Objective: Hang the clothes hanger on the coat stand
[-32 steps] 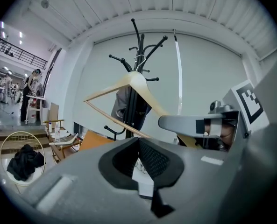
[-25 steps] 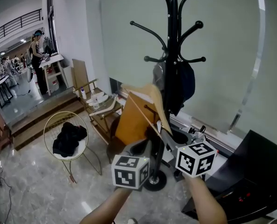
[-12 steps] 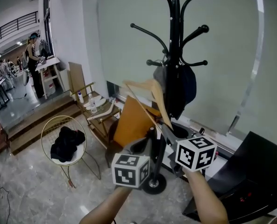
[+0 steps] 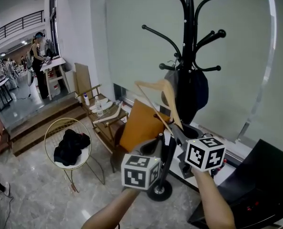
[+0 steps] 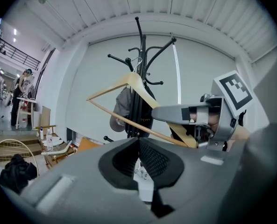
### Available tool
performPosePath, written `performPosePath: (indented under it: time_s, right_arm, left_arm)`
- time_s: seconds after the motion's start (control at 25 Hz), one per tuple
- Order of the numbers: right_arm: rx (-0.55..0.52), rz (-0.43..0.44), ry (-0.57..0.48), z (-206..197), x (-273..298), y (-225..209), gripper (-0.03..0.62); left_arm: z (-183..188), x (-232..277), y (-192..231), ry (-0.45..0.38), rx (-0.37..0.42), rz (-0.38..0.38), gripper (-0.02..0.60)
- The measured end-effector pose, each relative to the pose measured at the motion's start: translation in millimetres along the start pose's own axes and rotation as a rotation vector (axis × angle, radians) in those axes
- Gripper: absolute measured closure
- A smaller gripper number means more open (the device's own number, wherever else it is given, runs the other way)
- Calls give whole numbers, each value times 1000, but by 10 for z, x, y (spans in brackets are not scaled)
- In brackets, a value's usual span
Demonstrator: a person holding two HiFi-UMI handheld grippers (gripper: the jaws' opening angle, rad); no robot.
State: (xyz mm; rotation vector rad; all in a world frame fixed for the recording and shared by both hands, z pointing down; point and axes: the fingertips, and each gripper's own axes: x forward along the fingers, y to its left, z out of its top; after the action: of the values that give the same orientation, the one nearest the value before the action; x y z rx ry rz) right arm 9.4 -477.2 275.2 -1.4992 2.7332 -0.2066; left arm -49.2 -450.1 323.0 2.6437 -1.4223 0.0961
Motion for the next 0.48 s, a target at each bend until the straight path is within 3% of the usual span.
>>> performPosePath:
  time_s: [0.48]
  right_arm:
    - [2,-19,8,9,121,-157,540]
  left_arm:
    - [24,115,50,-9,-7,-7,578]
